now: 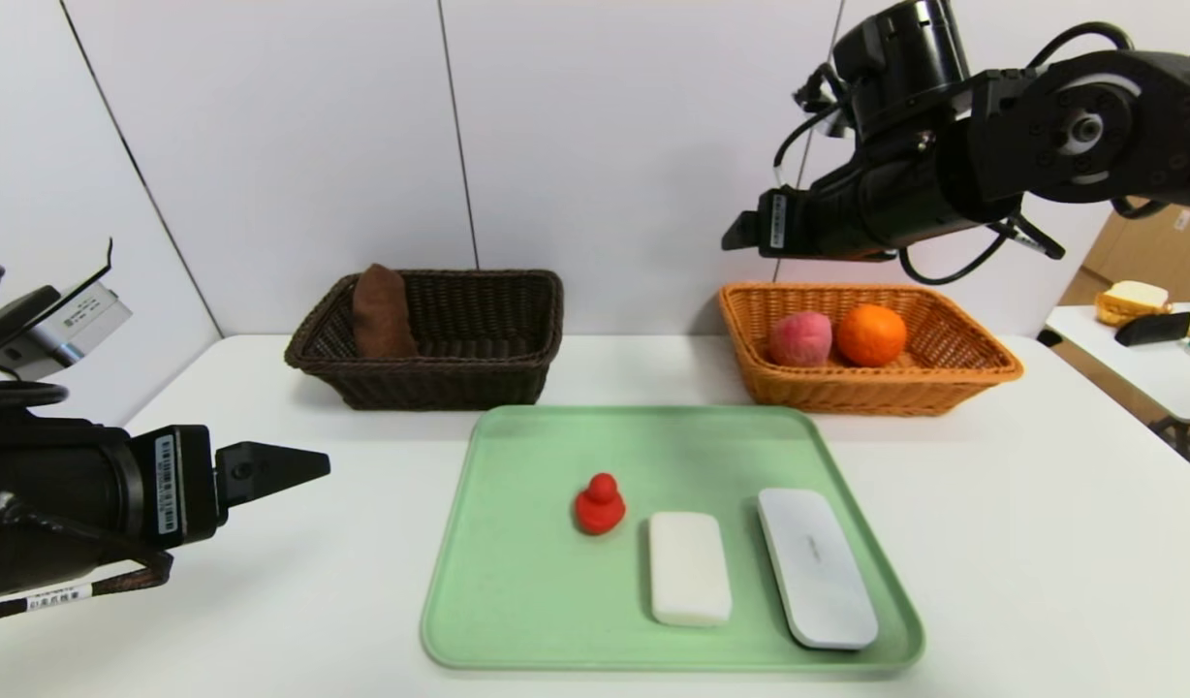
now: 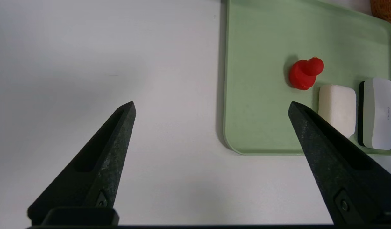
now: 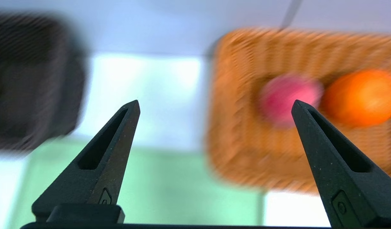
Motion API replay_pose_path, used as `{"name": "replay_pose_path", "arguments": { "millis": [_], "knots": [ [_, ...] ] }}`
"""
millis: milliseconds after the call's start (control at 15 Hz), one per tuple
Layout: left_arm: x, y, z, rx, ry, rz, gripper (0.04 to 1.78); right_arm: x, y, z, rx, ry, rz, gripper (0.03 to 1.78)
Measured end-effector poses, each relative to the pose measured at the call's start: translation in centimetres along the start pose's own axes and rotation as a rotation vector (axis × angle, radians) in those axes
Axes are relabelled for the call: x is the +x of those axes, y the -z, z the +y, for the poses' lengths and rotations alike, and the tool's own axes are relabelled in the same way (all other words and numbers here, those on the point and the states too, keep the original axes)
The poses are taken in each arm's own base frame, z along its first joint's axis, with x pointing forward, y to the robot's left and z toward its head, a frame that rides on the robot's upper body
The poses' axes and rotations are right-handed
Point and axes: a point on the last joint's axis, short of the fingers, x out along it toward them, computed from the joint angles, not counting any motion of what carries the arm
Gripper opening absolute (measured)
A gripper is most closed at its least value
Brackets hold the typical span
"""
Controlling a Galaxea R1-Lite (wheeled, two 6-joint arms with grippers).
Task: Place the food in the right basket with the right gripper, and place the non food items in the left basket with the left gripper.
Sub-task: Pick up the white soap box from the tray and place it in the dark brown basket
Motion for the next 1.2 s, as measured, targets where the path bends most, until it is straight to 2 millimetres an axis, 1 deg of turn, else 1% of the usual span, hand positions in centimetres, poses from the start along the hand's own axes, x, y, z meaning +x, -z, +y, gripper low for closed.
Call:
{"name": "replay_pose_path", "arguments": {
  "millis": [67,200,333,600,800,1000,1200],
  "knots": [
    [0.0,0.0,0.0,-0.001,0.001,0.0,1.69,-1.3,0.7,1.5,0.016,-0.038,0.042,1.65],
    [-0.1,0.0,0.0,-0.001,0.003,-0.004,1.69,-2.8,2.4,4.2,0.064,-0.099,0.152,1.66],
    [-0.2,-0.1,0.0,-0.003,0.005,-0.009,1.69,-3.2,4.5,6.4,0.113,-0.116,0.268,1.67],
    [-0.6,0.0,0.1,-0.008,0.01,-0.016,1.69,-2.0,7.7,9.5,0.155,-0.123,0.425,1.69],
    [-0.7,0.0,0.1,-0.013,0.011,-0.019,1.69,-0.7,9.8,11.4,0.145,-0.124,0.489,1.69],
    [-0.7,0.0,0.1,-0.014,0.011,-0.019,1.69,0.5,11.7,13.0,0.104,-0.12,0.535,1.69],
    [-0.7,0.0,0.1,-0.015,0.011,-0.019,1.69,1.3,12.7,13.6,0.07,-0.104,0.551,1.69]
  ]
}}
